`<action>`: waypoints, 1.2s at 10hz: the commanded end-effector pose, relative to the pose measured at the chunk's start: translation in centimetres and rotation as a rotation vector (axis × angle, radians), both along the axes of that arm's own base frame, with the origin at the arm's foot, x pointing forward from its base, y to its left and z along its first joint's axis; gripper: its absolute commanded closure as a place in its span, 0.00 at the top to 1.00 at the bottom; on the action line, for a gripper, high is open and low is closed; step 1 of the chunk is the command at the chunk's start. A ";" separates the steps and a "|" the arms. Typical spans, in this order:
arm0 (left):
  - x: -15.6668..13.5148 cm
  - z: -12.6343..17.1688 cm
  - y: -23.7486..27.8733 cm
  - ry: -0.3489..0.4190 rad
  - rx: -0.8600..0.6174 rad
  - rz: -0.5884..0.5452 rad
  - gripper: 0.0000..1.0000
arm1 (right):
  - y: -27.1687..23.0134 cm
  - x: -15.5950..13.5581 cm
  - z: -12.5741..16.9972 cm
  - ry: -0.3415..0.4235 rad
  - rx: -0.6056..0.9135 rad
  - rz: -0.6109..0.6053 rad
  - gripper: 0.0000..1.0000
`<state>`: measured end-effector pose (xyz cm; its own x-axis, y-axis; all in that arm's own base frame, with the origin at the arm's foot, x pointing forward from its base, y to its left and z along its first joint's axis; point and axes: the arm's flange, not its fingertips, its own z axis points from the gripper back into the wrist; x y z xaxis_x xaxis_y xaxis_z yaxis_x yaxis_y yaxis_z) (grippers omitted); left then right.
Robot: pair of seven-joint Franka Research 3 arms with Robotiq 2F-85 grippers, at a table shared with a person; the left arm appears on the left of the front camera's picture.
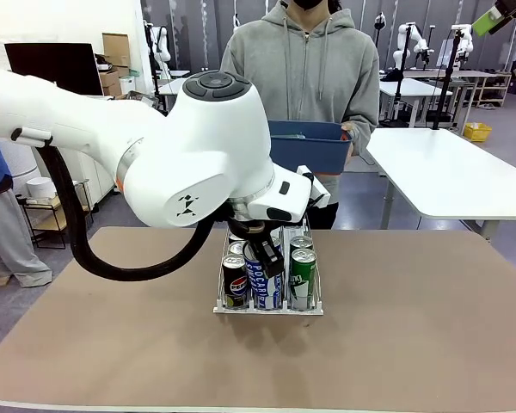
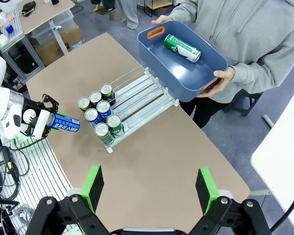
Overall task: Fill the beverage cans into the dispenser.
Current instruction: Place the picked Ionic drink in the line of the Automatic Can Dispenser with the same cans.
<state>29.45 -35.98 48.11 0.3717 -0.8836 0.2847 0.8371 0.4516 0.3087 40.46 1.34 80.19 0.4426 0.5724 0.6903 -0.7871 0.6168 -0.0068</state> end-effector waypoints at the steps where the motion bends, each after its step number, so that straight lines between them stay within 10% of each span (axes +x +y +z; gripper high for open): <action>1: 0.4 -0.5 -0.8 -0.061 -0.028 0.062 0.57 | 0.0 -0.1 -0.1 0.004 0.002 -0.002 1.00; 12: 8.1 -5.5 -1.2 -0.070 -0.053 0.104 0.57 | 0.0 -0.1 -0.1 0.004 0.002 -0.002 1.00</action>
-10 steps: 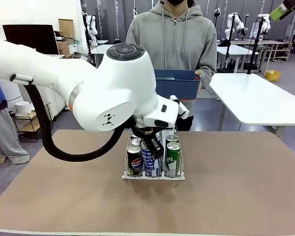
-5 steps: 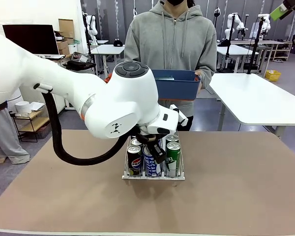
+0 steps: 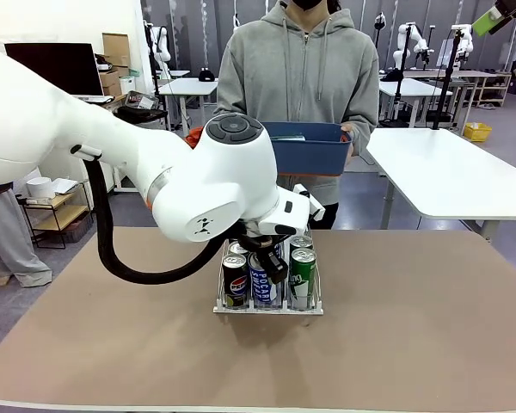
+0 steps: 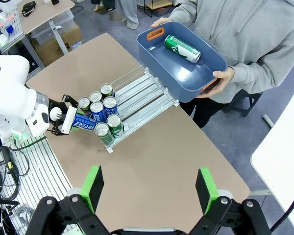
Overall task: Fill the beverage cans into the dispenser.
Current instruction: Place the picked Ionic drink in the line of the Automatic Can Dispenser with the same cans.
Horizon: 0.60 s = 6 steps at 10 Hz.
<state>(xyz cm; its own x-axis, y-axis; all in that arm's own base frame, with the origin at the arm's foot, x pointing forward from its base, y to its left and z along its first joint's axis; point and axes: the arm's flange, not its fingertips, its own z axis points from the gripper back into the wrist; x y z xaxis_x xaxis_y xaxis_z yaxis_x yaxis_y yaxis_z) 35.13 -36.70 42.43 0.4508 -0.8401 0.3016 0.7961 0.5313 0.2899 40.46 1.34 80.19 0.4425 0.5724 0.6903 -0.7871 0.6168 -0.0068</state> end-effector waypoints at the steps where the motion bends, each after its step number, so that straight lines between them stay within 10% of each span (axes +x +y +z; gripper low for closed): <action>1: 3.2 0.2 -0.6 -0.090 -0.037 0.024 0.57 | 0.0 -0.1 -0.1 0.004 0.002 -0.002 1.00; 6: 5.4 -1.1 -0.9 -0.024 0.028 0.086 0.57 | 0.0 -0.1 -0.1 0.004 0.002 -0.002 1.00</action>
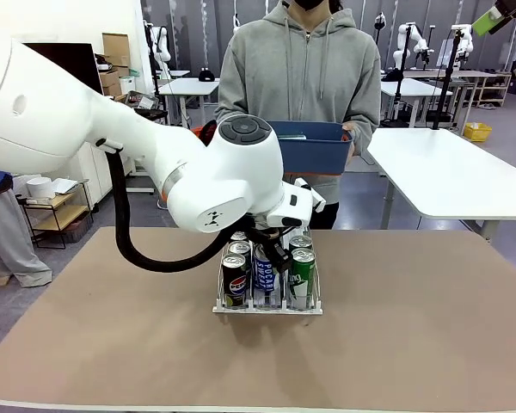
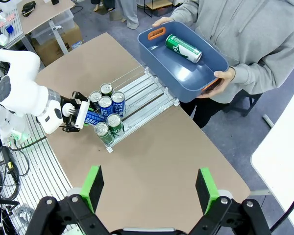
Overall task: Fill the beverage cans into the dispenser.
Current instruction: Place the picked Ionic drink in the line of the Automatic Can Dispenser with the same cans.
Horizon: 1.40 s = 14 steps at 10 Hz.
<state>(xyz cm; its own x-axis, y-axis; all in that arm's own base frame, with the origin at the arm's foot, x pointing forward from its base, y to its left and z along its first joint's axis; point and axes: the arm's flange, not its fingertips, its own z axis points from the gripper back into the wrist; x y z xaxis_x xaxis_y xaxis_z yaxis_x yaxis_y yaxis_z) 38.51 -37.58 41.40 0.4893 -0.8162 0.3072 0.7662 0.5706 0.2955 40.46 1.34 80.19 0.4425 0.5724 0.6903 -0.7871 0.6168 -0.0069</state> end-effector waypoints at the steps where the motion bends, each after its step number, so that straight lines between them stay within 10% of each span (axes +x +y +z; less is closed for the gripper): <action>1: 2.5 -0.7 -0.1 0.062 0.053 0.056 0.57 | 0.0 -0.1 -0.1 0.004 0.002 -0.002 1.00; 4: 2.2 -1.4 0.1 0.216 0.096 0.021 0.57 | 0.0 -0.1 -0.1 0.004 0.002 -0.002 1.00; 7: 1.8 -2.2 -0.2 0.113 0.057 0.057 0.57 | 0.0 -0.1 -0.1 0.004 0.002 -0.002 1.00; 12: 5.1 -4.1 -0.2 0.255 0.032 0.094 0.57 | 0.0 -0.1 -0.1 0.004 0.002 -0.002 1.00; 14: 5.2 -4.2 0.2 0.256 0.025 0.119 0.77 | 0.0 -0.1 -0.1 0.004 0.002 -0.002 1.00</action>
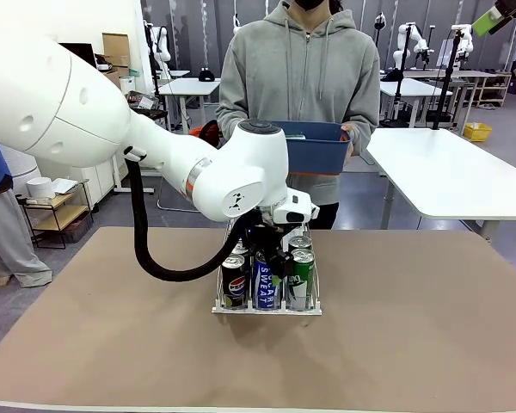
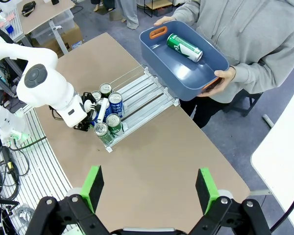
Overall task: Fill the beverage cans into the dispenser.
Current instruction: Place the picked Ionic drink in the line of the Automatic Can Dispenser with the same cans, then pick up the Sprite handed by the human.
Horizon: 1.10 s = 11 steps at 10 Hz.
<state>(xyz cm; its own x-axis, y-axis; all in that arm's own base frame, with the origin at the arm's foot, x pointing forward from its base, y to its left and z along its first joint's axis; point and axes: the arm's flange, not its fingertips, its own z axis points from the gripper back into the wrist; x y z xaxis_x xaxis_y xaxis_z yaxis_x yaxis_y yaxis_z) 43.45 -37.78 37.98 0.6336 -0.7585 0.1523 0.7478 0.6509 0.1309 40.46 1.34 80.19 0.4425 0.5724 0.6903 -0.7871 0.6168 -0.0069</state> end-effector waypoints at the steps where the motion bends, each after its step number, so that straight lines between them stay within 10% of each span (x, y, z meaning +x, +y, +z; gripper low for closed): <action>1: -0.1 -0.1 0.6 -0.022 0.009 0.036 0.91 | 0.0 -0.1 -0.1 0.004 0.002 -0.002 1.00; 4: -2.7 2.4 0.6 -0.145 0.028 0.068 1.00 | 0.0 -0.1 -0.1 0.004 0.002 -0.002 1.00; 11: -4.1 4.5 -0.1 -0.152 0.004 0.026 1.00 | 0.0 -0.1 -0.1 0.004 0.002 -0.002 1.00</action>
<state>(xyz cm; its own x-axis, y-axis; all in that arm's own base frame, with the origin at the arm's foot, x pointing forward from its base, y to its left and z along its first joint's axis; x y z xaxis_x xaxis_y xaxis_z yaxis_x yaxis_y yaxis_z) 39.11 -37.92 42.19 0.6096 -0.7524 0.2494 0.7092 0.6583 0.2524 40.46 1.34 80.19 0.4425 0.5724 0.6903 -0.7871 0.6168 -0.0068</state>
